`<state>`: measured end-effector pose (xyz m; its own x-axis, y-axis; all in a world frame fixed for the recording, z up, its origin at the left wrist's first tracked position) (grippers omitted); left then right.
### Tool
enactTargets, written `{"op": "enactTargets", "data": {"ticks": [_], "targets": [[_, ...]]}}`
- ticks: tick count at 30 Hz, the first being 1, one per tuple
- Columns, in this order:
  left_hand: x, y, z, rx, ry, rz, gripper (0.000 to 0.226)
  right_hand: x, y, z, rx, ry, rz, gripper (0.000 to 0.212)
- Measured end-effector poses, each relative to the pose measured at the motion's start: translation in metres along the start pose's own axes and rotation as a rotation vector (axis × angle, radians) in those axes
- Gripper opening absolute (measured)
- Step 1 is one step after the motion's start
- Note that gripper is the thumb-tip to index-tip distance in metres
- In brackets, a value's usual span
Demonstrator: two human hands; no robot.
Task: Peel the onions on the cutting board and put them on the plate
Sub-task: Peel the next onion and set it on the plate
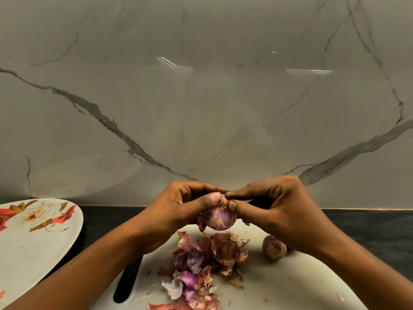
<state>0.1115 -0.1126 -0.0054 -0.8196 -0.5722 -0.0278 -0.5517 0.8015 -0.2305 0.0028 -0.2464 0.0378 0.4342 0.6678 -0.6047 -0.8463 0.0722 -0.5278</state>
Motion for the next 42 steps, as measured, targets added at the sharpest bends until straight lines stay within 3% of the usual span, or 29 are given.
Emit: {"op": "enactTargets", "data": {"ticks": [12,21,29,37,42], "targets": [[0.002,0.001,0.011,-0.034,-0.040,0.045,0.031,0.008,0.005,0.014,-0.163,0.197,-0.019,0.009],[-0.005,-0.001,0.003,-0.003,-0.038,0.006,0.029,0.003,0.003,0.013,-0.136,0.111,-0.036,0.019],[0.000,0.000,0.004,0.005,-0.068,0.016,0.029,0.005,0.007,0.029,-0.285,0.303,-0.059,0.016],[0.004,0.000,0.004,0.026,-0.059,0.016,0.029,0.016,0.010,0.036,-0.372,0.557,-0.097,0.026],[0.001,-0.001,0.003,0.029,0.024,0.014,0.033,0.000,0.008,0.033,-0.340,0.459,-0.192,0.015]]}}
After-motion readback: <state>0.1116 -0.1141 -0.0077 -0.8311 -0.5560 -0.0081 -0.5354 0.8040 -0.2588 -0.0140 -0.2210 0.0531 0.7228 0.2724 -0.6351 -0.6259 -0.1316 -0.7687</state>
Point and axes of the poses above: each hand's wrist, its own y-axis away from the middle knuckle, its own x-axis out of the palm, z = x × y, the point moved 9 cm from there along -y, towards the middle knuckle, and after that the axes turned 6 degrees about y, right-handed, at the moved point
